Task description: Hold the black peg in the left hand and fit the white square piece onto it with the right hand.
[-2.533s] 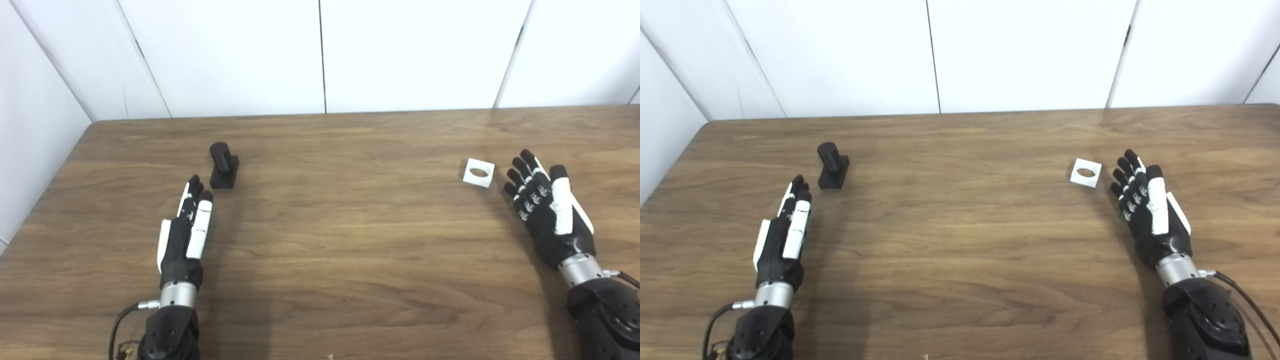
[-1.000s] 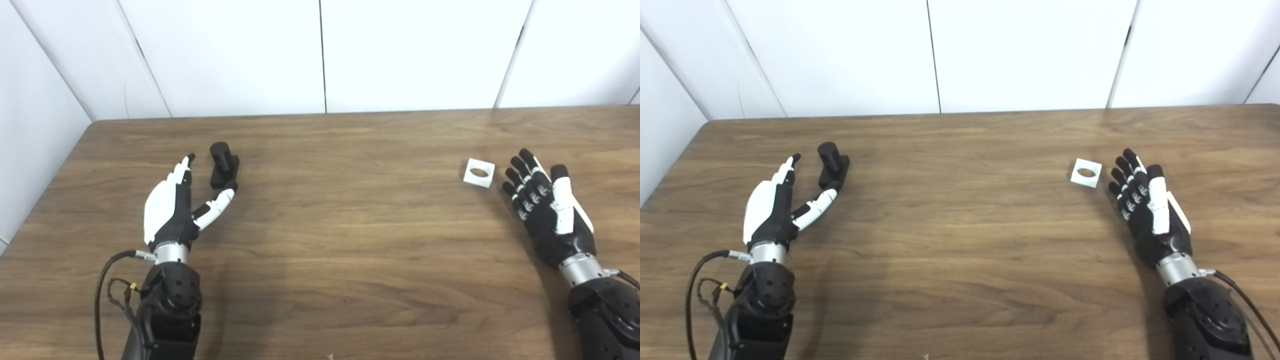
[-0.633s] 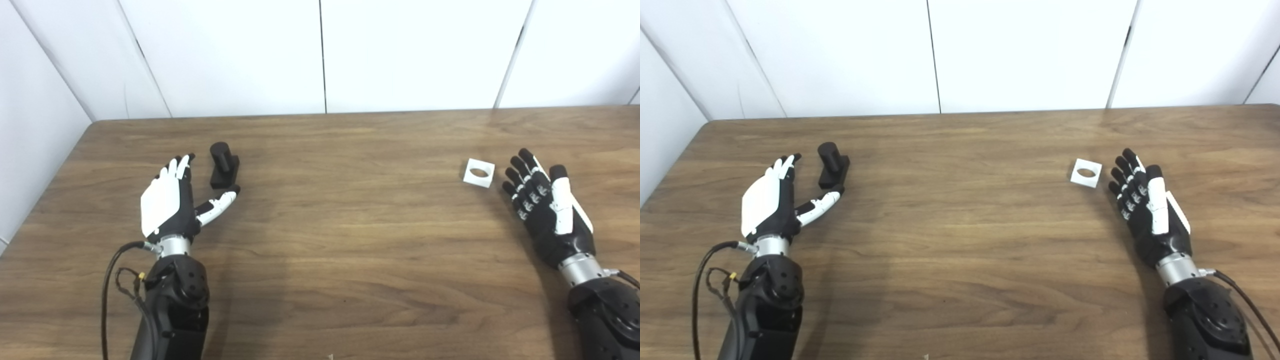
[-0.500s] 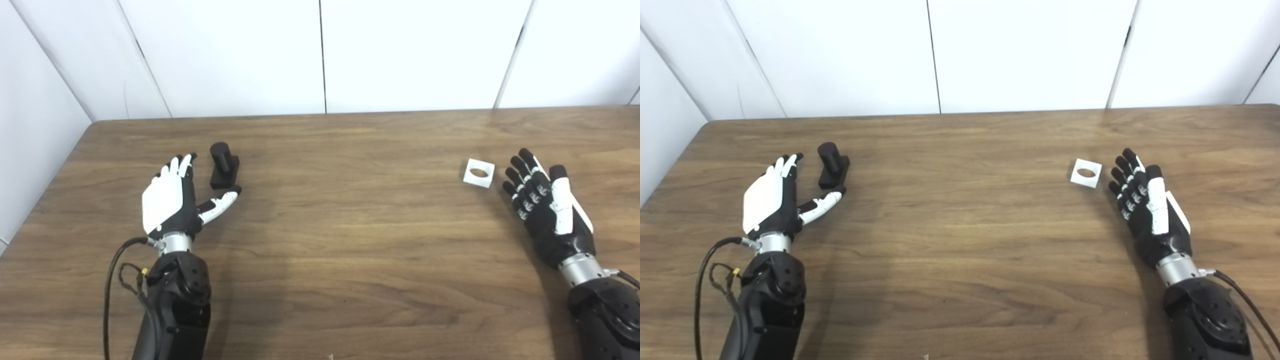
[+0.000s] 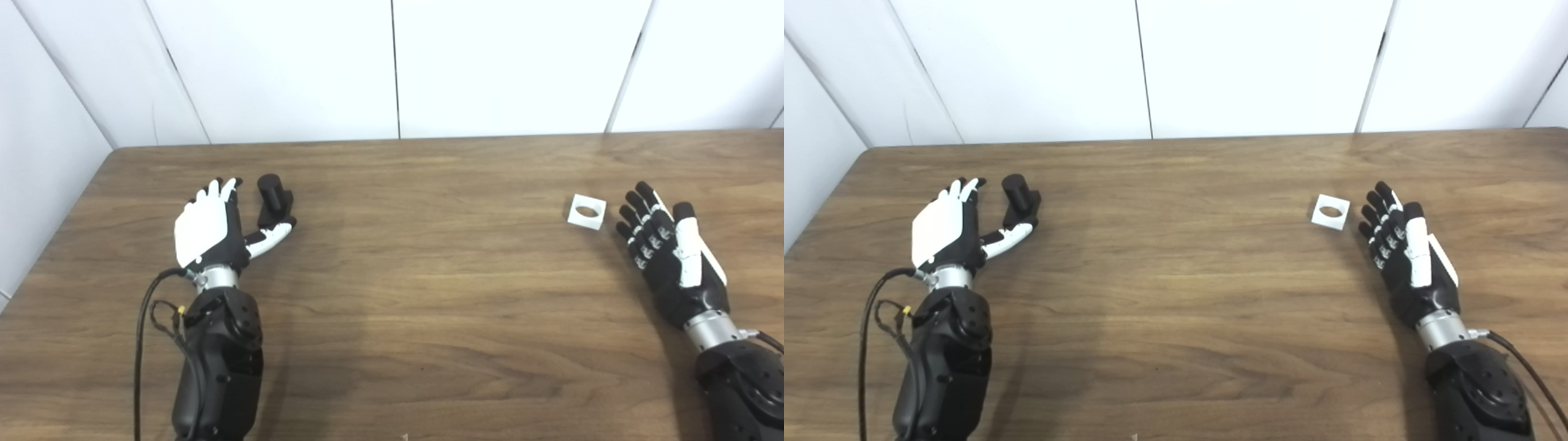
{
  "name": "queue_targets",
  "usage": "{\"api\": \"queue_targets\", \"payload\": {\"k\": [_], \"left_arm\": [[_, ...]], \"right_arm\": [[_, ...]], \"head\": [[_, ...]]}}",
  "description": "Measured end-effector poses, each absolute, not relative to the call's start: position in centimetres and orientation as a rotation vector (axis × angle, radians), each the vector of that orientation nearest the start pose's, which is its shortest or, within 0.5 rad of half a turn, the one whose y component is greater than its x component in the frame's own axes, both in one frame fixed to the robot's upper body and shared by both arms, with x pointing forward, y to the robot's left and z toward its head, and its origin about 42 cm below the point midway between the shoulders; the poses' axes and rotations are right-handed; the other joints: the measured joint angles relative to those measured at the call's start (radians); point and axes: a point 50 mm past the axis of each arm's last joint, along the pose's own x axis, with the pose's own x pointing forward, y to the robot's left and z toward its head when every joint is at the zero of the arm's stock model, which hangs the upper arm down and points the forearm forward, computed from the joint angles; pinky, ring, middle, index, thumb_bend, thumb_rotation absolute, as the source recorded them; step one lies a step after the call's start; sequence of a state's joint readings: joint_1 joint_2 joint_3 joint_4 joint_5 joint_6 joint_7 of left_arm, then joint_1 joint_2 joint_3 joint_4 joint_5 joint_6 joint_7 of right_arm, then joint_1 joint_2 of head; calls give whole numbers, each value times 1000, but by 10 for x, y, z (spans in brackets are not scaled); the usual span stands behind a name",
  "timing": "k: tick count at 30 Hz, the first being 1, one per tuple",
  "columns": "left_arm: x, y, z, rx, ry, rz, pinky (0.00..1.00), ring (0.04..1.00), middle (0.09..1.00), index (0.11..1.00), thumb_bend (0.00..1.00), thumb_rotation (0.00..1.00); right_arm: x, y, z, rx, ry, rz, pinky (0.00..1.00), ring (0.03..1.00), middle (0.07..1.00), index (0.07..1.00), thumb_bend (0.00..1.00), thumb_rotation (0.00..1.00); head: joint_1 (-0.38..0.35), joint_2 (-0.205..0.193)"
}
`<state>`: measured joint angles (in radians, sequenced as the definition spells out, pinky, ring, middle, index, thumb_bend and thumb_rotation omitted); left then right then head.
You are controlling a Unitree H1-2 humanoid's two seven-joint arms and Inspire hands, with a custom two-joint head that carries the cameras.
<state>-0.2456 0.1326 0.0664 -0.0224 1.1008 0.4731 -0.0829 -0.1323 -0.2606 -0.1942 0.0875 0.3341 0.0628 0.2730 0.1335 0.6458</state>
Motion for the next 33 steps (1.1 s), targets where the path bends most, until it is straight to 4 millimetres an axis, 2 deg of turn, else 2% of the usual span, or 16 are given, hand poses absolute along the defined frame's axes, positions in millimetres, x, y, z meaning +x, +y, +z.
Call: {"api": "queue_targets", "payload": {"k": [15, 20, 33], "left_arm": [[375, 275, 160, 1220, 265, 340, 1000, 1000, 1000, 878, 756, 590], [381, 276, 159, 1254, 274, 337, 1000, 1000, 1000, 884, 741, 609], [398, 276, 156, 1322, 322, 294, 1000, 1000, 1000, 889, 748, 635]], "right_arm": [[322, -331, 131, 86, -52, 102, 1000, 1000, 1000, 1000, 603, 997], [322, -331, 131, 88, -55, 100, 1000, 1000, 1000, 1000, 623, 986], [323, -331, 132, 87, -74, 97, 1000, 1000, 1000, 1000, 599, 988]], "head": [[-2, -5], [-2, -6], [3, -12]]}}
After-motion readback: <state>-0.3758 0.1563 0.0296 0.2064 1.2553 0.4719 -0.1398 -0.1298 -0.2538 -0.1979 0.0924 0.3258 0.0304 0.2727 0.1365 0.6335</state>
